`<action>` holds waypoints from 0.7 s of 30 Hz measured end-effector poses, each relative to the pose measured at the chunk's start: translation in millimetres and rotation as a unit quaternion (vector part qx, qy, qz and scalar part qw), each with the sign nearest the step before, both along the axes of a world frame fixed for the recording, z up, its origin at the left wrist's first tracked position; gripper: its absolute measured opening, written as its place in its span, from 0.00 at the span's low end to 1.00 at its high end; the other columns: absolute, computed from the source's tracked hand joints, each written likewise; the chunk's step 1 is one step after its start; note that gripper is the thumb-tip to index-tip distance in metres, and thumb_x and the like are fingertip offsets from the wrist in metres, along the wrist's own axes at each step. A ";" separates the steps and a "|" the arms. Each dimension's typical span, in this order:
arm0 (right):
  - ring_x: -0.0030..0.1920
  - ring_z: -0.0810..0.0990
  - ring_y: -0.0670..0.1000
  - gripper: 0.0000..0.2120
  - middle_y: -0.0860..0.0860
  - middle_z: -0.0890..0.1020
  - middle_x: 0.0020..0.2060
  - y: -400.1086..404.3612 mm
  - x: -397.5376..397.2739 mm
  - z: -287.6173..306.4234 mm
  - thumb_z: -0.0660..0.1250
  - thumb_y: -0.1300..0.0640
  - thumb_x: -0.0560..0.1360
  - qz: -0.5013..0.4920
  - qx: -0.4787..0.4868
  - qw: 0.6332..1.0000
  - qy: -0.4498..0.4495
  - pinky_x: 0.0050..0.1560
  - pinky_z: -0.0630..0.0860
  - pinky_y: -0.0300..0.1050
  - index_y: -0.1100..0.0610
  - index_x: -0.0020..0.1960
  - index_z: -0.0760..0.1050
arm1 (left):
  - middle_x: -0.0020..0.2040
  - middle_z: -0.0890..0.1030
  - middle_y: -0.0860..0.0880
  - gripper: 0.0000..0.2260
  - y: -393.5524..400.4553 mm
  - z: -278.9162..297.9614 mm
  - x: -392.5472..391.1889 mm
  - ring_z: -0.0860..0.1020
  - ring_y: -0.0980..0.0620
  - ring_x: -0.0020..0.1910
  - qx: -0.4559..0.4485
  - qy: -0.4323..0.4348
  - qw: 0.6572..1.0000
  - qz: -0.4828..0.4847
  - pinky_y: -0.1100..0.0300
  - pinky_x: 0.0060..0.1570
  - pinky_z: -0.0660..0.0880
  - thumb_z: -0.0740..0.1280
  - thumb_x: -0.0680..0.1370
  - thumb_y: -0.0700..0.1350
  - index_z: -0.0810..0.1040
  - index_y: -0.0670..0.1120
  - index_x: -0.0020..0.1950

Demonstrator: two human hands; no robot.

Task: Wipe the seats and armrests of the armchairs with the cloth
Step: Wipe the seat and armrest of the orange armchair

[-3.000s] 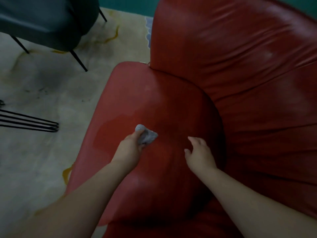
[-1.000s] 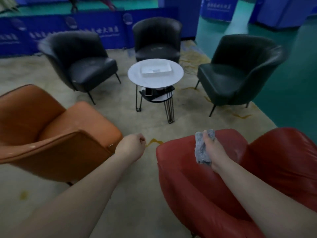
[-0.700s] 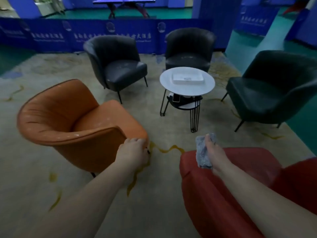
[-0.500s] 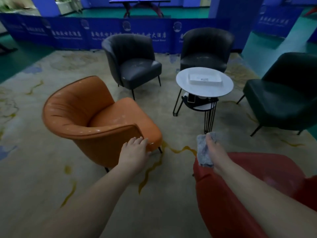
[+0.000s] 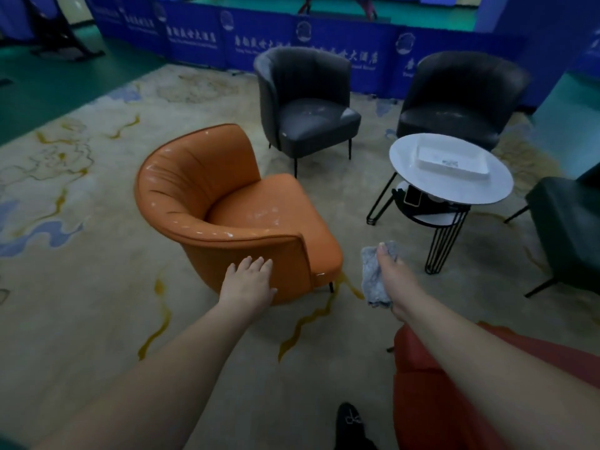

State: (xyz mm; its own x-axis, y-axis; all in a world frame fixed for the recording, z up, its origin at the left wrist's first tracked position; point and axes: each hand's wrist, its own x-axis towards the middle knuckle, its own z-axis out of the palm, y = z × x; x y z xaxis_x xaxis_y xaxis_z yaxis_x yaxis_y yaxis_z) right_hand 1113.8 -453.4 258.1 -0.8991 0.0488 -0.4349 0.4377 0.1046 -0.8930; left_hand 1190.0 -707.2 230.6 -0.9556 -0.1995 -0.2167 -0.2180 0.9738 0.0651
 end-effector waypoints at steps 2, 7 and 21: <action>0.45 0.81 0.53 0.16 0.53 0.79 0.46 -7.8 -19.2 0.4 0.59 0.41 0.78 0.019 0.001 1.000 0.003 0.46 0.78 0.47 0.52 0.58 0.68 | 0.78 0.60 0.50 0.30 -4.7 -6.4 -5.9 0.55 0.47 0.77 -0.009 -0.010 1.000 0.005 0.45 0.74 0.53 0.59 0.80 0.58 0.55 0.51 0.79; 0.41 0.79 0.50 0.14 0.51 0.78 0.43 -15.2 -76.1 1.3 0.59 0.43 0.79 0.067 0.010 0.998 0.016 0.36 0.77 0.40 0.52 0.58 0.67 | 0.78 0.59 0.50 0.30 -4.1 -9.7 -41.7 0.55 0.46 0.77 -0.014 -0.008 0.999 0.029 0.44 0.74 0.52 0.59 0.80 0.58 0.55 0.51 0.79; 0.50 0.81 0.58 0.15 0.61 0.80 0.53 -49.8 -186.6 -27.3 0.62 0.45 0.79 0.154 -0.014 0.987 -0.033 0.54 0.78 0.54 0.56 0.56 0.71 | 0.78 0.59 0.50 0.28 -12.5 -11.6 -120.5 0.54 0.46 0.77 -0.017 -0.018 0.997 0.069 0.45 0.75 0.50 0.57 0.81 0.57 0.54 0.51 0.79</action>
State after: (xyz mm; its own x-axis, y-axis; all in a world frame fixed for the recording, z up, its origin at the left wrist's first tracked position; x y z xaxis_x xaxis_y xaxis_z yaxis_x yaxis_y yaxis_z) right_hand 927.2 -503.2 230.8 -0.8389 -0.2353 -0.4908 0.4469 0.2168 -0.8679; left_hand 1069.4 -719.7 218.9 -0.9104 -0.3366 -0.2405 -0.3517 0.9359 0.0217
